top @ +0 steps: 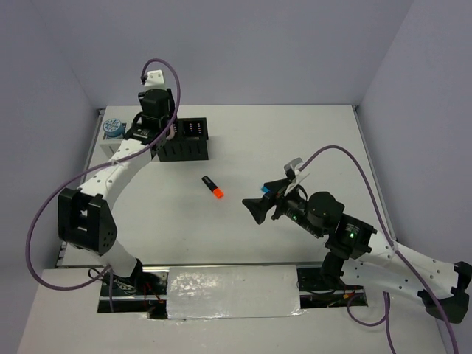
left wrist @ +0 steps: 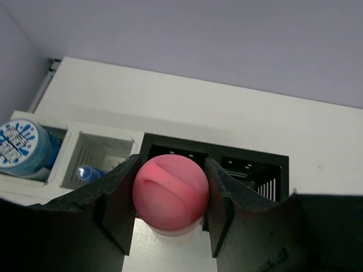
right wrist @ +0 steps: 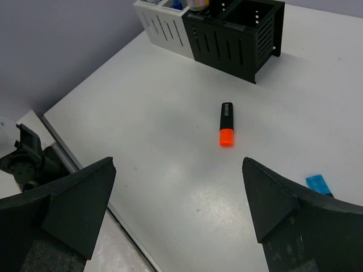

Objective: Sort the stationery into containers
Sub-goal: Place the storage box in the storage box.

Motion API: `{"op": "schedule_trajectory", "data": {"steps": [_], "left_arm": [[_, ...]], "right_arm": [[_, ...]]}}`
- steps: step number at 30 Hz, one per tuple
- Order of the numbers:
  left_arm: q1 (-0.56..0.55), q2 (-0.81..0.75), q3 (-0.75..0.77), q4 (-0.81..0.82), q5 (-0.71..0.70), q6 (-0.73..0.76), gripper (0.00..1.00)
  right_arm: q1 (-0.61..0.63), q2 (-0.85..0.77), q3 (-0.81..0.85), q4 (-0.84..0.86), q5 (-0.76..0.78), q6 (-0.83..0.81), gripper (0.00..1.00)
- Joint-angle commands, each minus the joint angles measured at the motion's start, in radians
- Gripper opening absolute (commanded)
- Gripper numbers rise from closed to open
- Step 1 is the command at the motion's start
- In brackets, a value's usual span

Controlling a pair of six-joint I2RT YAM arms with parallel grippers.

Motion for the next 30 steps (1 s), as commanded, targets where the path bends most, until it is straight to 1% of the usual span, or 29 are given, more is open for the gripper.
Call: {"op": "schedule_trajectory", "data": {"steps": [1,6,8,15,17,20,21,23,24,26,27,28,30], "left_arm": [[0.012,0.002,0.035,0.252,-0.039,0.111,0.0],[0.047,0.067,0.086,0.255,0.011,0.108,0.0],[0.05,0.092,0.101,0.253,0.004,0.117,0.0],[0.07,0.144,0.046,0.327,0.015,0.113,0.0],[0.078,0.16,0.04,0.33,0.033,0.111,0.04],[0.082,0.161,0.005,0.358,0.047,0.103,0.17],[0.084,0.16,-0.008,0.365,0.054,0.1,0.23],[0.084,0.152,-0.034,0.372,0.068,0.087,0.29],[0.084,0.149,-0.04,0.381,0.071,0.084,0.41],[0.084,0.144,-0.06,0.385,0.07,0.073,0.59],[0.085,0.143,-0.064,0.384,0.067,0.07,0.77],[0.084,0.141,-0.066,0.379,0.061,0.061,0.81],[0.085,0.131,-0.065,0.361,0.059,0.05,0.87]], "right_arm": [[0.002,-0.023,-0.007,-0.05,-0.023,-0.002,1.0],[0.002,-0.014,-0.005,-0.052,-0.023,-0.005,1.0],[0.002,0.002,-0.001,-0.055,-0.026,-0.009,1.0],[0.002,0.034,0.005,-0.047,-0.023,-0.017,1.0],[0.004,0.042,0.007,-0.05,-0.024,-0.017,1.0],[0.001,0.046,-0.001,-0.043,-0.026,-0.02,1.0],[0.002,0.049,-0.001,-0.038,-0.023,-0.022,1.0],[0.002,0.065,-0.001,-0.033,-0.018,-0.02,1.0],[0.002,0.074,-0.001,-0.029,-0.02,-0.022,1.0],[0.002,0.111,-0.002,-0.009,-0.024,-0.022,1.0],[0.002,0.129,-0.001,-0.004,-0.026,-0.02,1.0],[0.002,0.17,0.005,0.005,-0.029,-0.017,1.0],[0.002,0.241,0.018,0.005,-0.032,-0.008,1.0]]}}
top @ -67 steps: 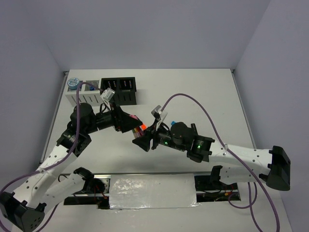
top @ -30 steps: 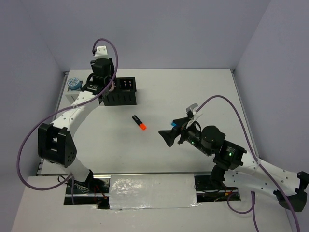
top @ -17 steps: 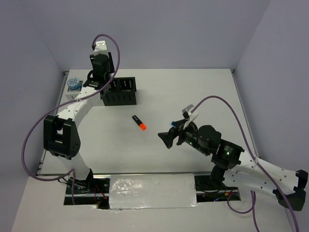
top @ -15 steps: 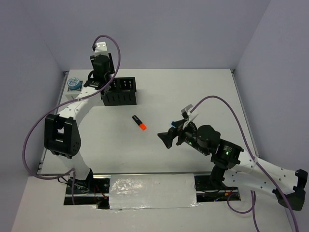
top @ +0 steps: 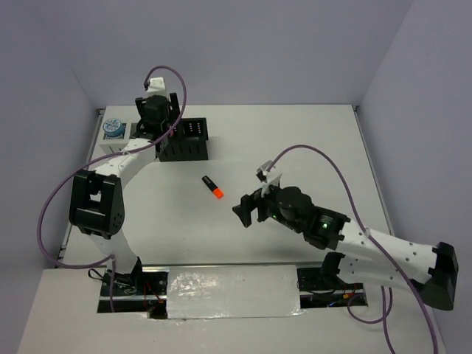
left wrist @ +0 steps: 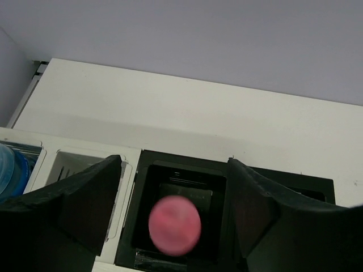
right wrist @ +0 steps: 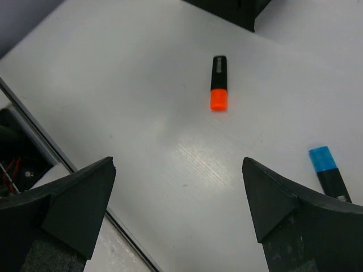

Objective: Sort the stationery into containers
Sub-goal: Place the storage box in the storage box, then pick up the stationery from the center of the board.

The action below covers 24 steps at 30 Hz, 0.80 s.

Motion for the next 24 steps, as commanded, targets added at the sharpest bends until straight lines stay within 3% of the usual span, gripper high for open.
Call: {"op": "schedule_trajectory", "data": {"steps": [1,6,8,9,10,13,16,17,20,24], "left_arm": [[0.003,-0.048,0.015,0.072,-0.003,-0.037,0.88],[0.005,-0.167,0.073,-0.023,-0.05,-0.107,0.99],[0.006,-0.21,0.148,-0.207,-0.07,-0.152,0.99],[0.011,-0.215,0.258,-0.314,-0.068,-0.22,0.99],[0.017,-0.224,0.309,-0.518,-0.046,-0.254,0.99],[0.022,-0.283,0.385,-0.77,0.108,-0.336,0.99],[0.013,-0.452,0.165,-0.732,0.32,-0.333,0.99],[0.006,-0.498,0.036,-0.703,0.349,-0.333,0.99],[-0.02,-0.638,-0.154,-0.711,0.417,-0.315,0.99],[-0.032,-0.82,-0.287,-0.75,0.512,-0.253,0.99]], "right_arm": [[-0.001,0.103,0.037,0.031,-0.018,-0.001,1.0],[-0.045,0.345,0.135,-0.019,-0.072,0.017,1.0],[-0.091,0.428,0.19,-0.021,-0.119,0.004,1.0],[-0.103,0.52,0.213,-0.038,-0.15,-0.004,1.0],[-0.107,0.569,0.273,-0.051,-0.141,-0.012,1.0],[-0.113,0.737,0.39,-0.087,-0.117,-0.079,0.99],[-0.12,0.863,0.497,-0.117,-0.12,-0.09,0.98],[-0.13,0.908,0.517,-0.128,-0.121,-0.089,0.97],[-0.139,0.984,0.563,-0.113,-0.147,-0.113,0.96],[-0.162,1.091,0.658,-0.139,-0.138,-0.153,0.91]]}}
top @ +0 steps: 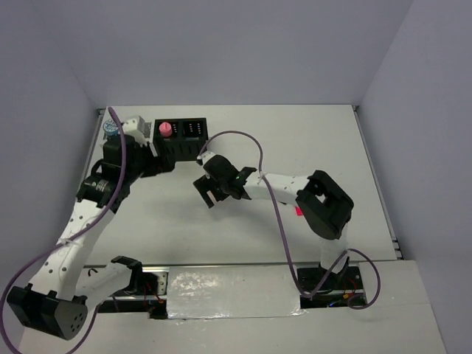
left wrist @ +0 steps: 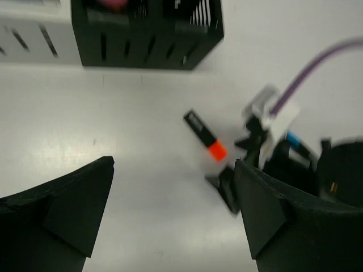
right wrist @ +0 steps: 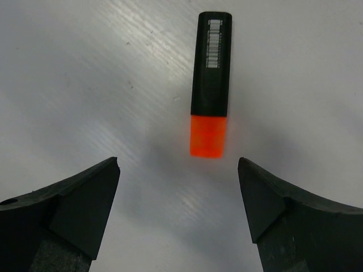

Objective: Sort the stationery into containers
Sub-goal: Pick up the stationery from the center of the board.

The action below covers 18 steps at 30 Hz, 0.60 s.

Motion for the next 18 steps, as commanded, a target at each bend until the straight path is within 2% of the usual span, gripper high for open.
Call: {"op": "schedule_trajectory", "data": {"steps": [1,3,5,9,10,15,16,18], "left_arm": [[-0.006,-0.096,-0.078,-0.067,0.157,0.08,0.99],[-0.006,-0.168,-0.104,-0.098,0.167,0.111,0.99],[-0.004,-0.207,-0.123,-0.113,0.141,0.134,0.99],[-0.004,-0.256,-0.132,-0.143,0.099,0.13,0.99],[-0.004,-0.259,-0.135,-0.141,0.102,0.122,0.99],[-0.004,-0.253,-0.153,-0.114,0.121,0.093,0.99],[-0.004,-0.25,-0.164,-0.098,0.119,0.074,0.99],[-0.004,-0.242,-0.175,-0.081,0.135,0.033,0.99]], "right_arm": [[-0.031,0.085,0.094,-0.026,-0.007,-0.054,0.91],[-0.056,0.113,0.12,-0.026,-0.018,-0.059,0.85],[-0.062,0.151,0.143,-0.031,-0.053,-0.06,0.73],[-0.058,0.207,0.168,-0.049,-0.024,-0.065,0.58],[-0.054,0.216,0.166,-0.052,-0.015,-0.068,0.49],[-0.03,0.192,0.096,-0.023,-0.001,-0.062,0.21],[-0.027,0.172,0.082,-0.014,-0.003,-0.056,0.09],[-0.027,0.135,0.019,0.014,-0.013,-0.031,0.06]]}}
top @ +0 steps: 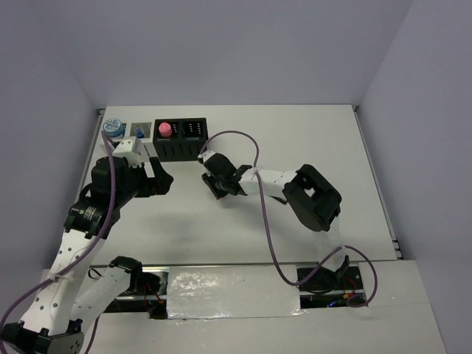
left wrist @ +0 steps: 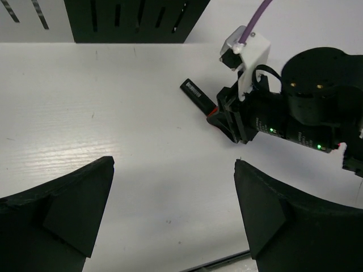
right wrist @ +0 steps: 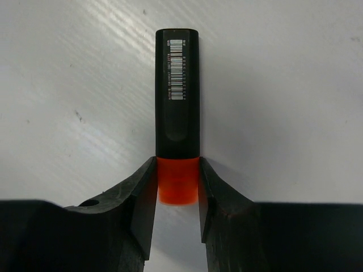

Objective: Sort the stationery into containers
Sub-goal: Pick up the stationery from the center of the board, then place the stationery in the storage box.

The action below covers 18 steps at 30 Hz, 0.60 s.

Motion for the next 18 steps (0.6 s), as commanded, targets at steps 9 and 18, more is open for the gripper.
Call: {"op": "schedule_trajectory", "data": {"steps": [9,18], "left_arm": [[-0.007,0.042,-0.224,0.474,0.38,-0.35,0.99],[-0.068,0.128,-0.275,0.75,0.409,-0.529,0.98]], "right_arm": [[0.07,-0.528,-0.421,0.265,-0.13,0.18,0.02],[0.17,-0.748,-0.516,0.376,-0.072,0.22,0.02]]}}
